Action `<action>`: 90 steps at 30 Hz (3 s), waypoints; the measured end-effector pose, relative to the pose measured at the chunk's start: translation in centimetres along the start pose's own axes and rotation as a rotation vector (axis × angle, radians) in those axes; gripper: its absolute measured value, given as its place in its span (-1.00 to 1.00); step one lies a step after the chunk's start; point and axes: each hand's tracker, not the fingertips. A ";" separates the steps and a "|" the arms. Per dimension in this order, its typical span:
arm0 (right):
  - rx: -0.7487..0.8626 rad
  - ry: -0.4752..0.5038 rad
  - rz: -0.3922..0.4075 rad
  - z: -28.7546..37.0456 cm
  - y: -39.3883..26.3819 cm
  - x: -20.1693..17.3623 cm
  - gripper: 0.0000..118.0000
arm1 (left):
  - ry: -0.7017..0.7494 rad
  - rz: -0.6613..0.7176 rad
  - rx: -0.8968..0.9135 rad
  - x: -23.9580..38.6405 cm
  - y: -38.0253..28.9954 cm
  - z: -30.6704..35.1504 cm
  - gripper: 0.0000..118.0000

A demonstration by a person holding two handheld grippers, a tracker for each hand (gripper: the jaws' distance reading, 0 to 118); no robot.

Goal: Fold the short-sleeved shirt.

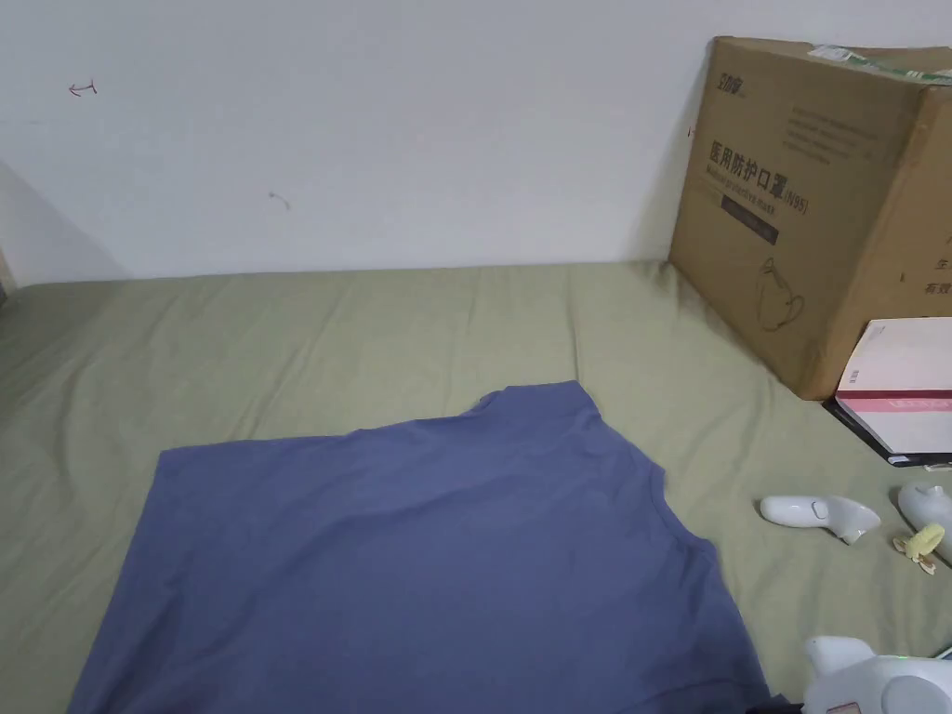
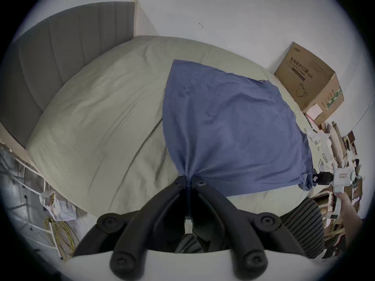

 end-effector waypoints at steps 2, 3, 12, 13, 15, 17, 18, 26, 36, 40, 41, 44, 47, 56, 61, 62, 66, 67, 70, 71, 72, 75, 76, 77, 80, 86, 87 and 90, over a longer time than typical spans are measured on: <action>0.035 0.019 0.037 0.8 -0.7 -0.6 -0.13 | 0.000 0.016 -0.017 -0.1 -0.1 -0.2 -0.96; 0.070 0.033 0.075 1.6 -0.9 -0.8 -0.68 | 0.000 0.022 -0.025 -0.1 -0.2 -0.2 -0.96; 0.160 0.129 0.043 5.8 -2.7 0.0 -0.95 | -0.022 0.052 -0.060 -0.8 0.0 0.2 -0.96; 0.174 0.150 0.011 6.3 -2.8 0.6 -0.95 | -0.027 0.058 -0.062 -1.0 0.0 0.4 -0.96; 0.209 0.177 -0.009 7.3 -2.8 1.0 -0.95 | -0.043 0.076 -0.069 -1.2 0.2 0.5 -0.96; 0.242 0.189 -0.030 8.3 -2.3 1.0 -0.95 | -0.061 0.118 -0.076 -1.4 0.7 0.4 -0.96; 0.261 0.211 -0.058 8.7 -1.8 1.1 -0.95 | -0.069 0.138 -0.075 -1.5 1.0 0.2 -0.96; 0.316 0.317 -0.201 8.7 8.0 -0.5 -0.95 | -0.176 0.321 -0.035 -2.9 8.5 -3.4 -0.96; 0.238 0.205 -0.216 -0.5 22.5 -4.3 -0.95 | -0.176 0.303 -0.210 -3.7 17.6 -14.7 -0.95; 0.246 0.161 -0.138 -1.7 23.2 -5.3 -0.82 | -0.184 0.256 -0.175 -3.7 17.8 -15.4 -0.92; 0.253 0.147 -0.130 -1.9 23.0 -5.3 -0.50 | -0.204 0.236 -0.160 -3.6 17.8 -15.3 -0.78; 0.281 0.100 -0.133 -1.6 22.6 -5.4 0.31 | -0.208 0.220 -0.076 -3.5 17.7 -14.4 -0.22; 0.378 0.114 -0.155 -0.4 21.2 -4.7 0.76 | -0.218 0.202 0.016 -3.2 17.5 -12.6 0.99; 0.592 0.321 -0.109 8.5 12.3 -6.4 0.76 | -0.197 0.087 0.330 -0.8 12.9 -1.7 0.96; 0.670 0.341 -0.009 11.5 6.9 -8.3 -0.91 | -0.164 -0.020 0.374 1.0 8.3 2.3 -1.00; 0.663 0.320 0.010 11.7 6.4 -8.8 -1.00 | -0.154 -0.040 0.352 1.4 8.0 2.5 -1.00; 0.620 0.321 0.051 12.3 5.1 -10.7 -1.00 | -0.114 -0.004 0.265 1.2 8.4 2.2 -1.00; 0.608 0.316 0.056 12.3 5.1 -11.0 -1.00 | -0.083 0.007 0.218 1.1 9.1 1.6 -1.00; 0.586 0.319 0.065 11.9 5.6 -11.0 -1.00 | -0.061 0.033 0.046 -0.4 10.9 -2.5 -1.00; 0.573 0.333 0.060 11.6 5.8 -11.0 -1.00 | -0.050 0.038 0.006 -0.8 11.3 -4.1 -0.98; 0.558 0.351 0.051 11.3 5.9 -11.0 -1.00 | -0.020 0.035 -0.005 -1.3 11.5 -5.8 -0.85; 0.529 0.373 0.023 10.7 6.2 -10.6 -1.00 | 0.019 0.028 -0.024 -2.3 12.1 -9.9 -0.57; 0.520 0.369 0.023 10.3 6.3 -10.6 -1.00 | 0.061 0.034 -0.053 -2.3 11.9 -11.1 -0.05; 0.509 0.369 0.022 9.8 6.5 -9.8 -1.00 | 0.072 0.036 -0.078 -2.6 11.9 -12.4 0.72; 0.475 0.357 0.031 8.6 6.8 -9.3 -1.00 | 0.129 0.042 -0.104 -2.9 11.9 -14.7 0.96; 0.444 0.319 0.020 7.5 7.1 -9.0 -1.00 | 0.170 -0.054 -0.135 -1.0 11.4 -15.4 0.70; 0.447 0.314 0.011 7.3 7.3 -8.8 -1.00 | 0.139 -0.092 -0.088 -0.3 11.4 -14.4 0.37; 0.468 0.286 -0.005 7.4 7.7 -8.3 -1.00 | 0.031 -0.163 -0.044 1.3 11.1 -12.4 -0.95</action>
